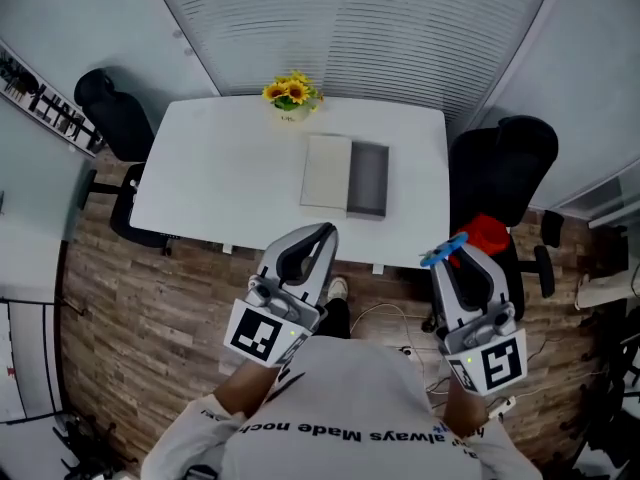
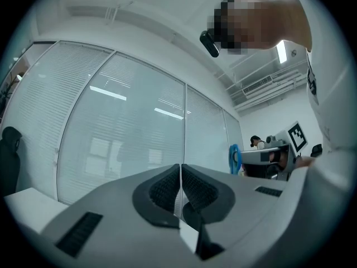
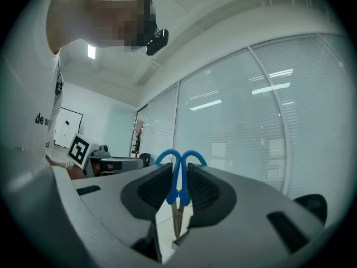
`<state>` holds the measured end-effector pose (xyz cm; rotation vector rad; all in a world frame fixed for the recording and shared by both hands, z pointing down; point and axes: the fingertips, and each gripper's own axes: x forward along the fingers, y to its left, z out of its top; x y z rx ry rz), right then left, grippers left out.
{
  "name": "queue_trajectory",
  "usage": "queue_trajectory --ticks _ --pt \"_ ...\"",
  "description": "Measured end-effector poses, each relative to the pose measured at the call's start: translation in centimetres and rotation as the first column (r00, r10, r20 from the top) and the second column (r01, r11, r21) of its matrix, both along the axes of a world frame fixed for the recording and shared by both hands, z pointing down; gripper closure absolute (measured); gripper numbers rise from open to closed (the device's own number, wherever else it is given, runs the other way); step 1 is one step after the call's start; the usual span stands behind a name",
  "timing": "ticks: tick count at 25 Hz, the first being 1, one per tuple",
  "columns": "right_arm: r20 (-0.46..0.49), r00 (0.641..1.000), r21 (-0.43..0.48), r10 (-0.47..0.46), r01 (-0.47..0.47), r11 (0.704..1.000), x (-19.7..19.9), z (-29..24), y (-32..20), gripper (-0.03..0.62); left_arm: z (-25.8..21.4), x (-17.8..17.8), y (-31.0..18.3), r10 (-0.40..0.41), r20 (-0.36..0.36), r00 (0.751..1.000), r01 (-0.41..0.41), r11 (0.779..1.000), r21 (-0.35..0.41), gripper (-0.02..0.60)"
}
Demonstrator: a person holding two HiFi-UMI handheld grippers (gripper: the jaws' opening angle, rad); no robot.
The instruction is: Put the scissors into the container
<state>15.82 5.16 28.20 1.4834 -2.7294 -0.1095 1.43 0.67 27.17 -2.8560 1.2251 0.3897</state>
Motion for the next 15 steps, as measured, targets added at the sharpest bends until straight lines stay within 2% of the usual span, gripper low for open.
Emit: queue_trajectory --ticks 4,15 --pt "-0.005 1.000 0.006 0.004 -0.004 1.000 -1.5 -0.5 -3.7 0.503 0.1 -1.1 -3.6 0.015 0.014 1.000 -0.015 1.000 -0.006 0.554" --pt "-0.020 1.000 0.012 0.012 -0.012 1.000 -5.0 -0.8 -11.2 0.503 0.2 -4.2 -11.1 0.036 -0.003 0.999 -0.036 0.999 -0.010 0.554"
